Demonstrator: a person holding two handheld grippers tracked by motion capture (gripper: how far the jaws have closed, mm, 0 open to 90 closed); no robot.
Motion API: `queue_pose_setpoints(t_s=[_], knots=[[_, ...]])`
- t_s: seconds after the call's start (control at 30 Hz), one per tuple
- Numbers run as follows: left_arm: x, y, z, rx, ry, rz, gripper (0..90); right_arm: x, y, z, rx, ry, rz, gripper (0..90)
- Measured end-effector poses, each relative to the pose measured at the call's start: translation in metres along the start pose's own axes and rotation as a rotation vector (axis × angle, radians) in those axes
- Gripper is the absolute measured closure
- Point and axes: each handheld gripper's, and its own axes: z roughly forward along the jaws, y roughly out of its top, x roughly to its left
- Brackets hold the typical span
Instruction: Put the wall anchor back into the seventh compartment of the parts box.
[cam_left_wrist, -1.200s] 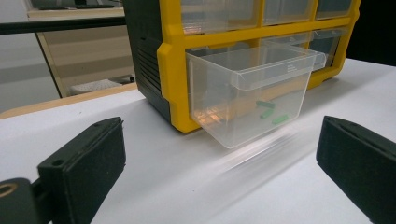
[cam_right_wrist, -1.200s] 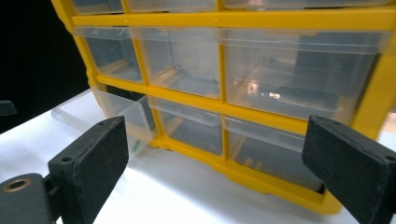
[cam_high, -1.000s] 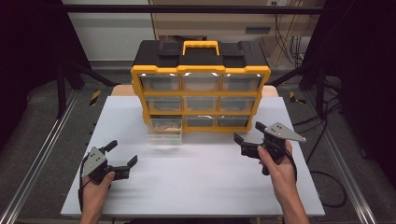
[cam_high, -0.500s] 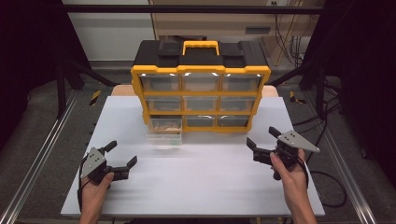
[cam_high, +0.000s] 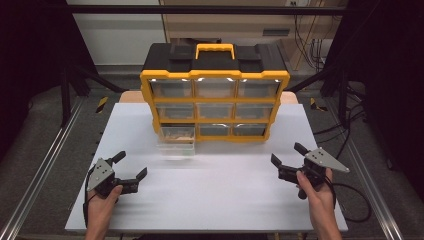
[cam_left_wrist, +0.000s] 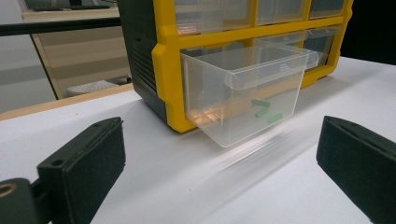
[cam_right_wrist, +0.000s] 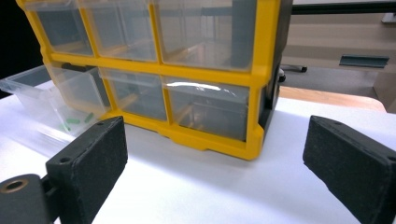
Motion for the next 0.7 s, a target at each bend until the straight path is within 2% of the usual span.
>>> queue_pose_setpoints(t_s=[0.33, 0.7], knots=[[-0.002, 0.000, 0.000, 0.010, -0.002, 0.009, 1.2, -0.007, -0.022, -0.005, 0.018, -0.009, 0.022, 7.2], [-0.002, -0.001, 0.000, 0.014, -0.007, 0.007, 1.3, -0.005, -0.038, -0.005, 0.026, -0.001, 0.016, 7.6]])
